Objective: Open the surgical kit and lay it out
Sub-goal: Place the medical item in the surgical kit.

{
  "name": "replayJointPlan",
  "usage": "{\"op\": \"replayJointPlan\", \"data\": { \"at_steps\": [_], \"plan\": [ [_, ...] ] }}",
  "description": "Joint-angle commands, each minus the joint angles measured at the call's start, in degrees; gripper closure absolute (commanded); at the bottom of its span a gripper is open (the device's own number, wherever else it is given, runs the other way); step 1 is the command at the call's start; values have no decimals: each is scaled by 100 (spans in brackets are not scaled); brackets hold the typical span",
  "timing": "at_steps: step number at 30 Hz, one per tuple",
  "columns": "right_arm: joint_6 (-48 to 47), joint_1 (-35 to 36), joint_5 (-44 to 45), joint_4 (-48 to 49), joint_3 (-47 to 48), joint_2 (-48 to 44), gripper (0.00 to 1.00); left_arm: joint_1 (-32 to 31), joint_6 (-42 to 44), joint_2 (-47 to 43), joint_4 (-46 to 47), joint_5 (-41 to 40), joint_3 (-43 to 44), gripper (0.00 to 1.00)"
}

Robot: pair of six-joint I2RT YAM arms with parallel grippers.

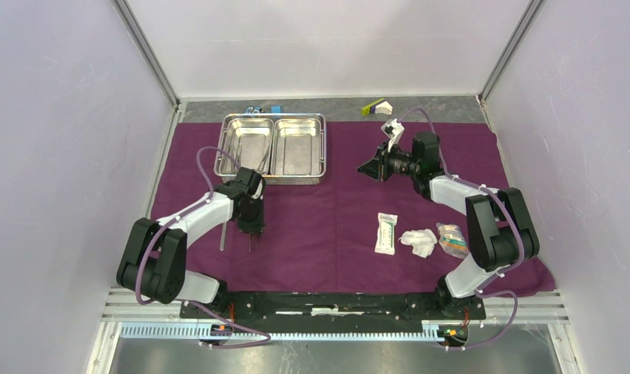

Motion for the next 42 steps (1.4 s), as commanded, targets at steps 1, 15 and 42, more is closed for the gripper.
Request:
{"op": "replayJointPlan", "data": {
  "at_steps": [1, 15, 42],
  "plan": [
    [-44, -30, -64, 159, 219, 51, 80, 86, -158, -131, 88, -135, 25, 98],
    [-39, -40, -99, 141, 219, 90, 80, 117, -140, -77, 158, -100, -16, 96],
    [35, -74, -143, 179, 219, 127, 80, 182, -170, 54, 194, 48, -72, 81]
  ]
}}
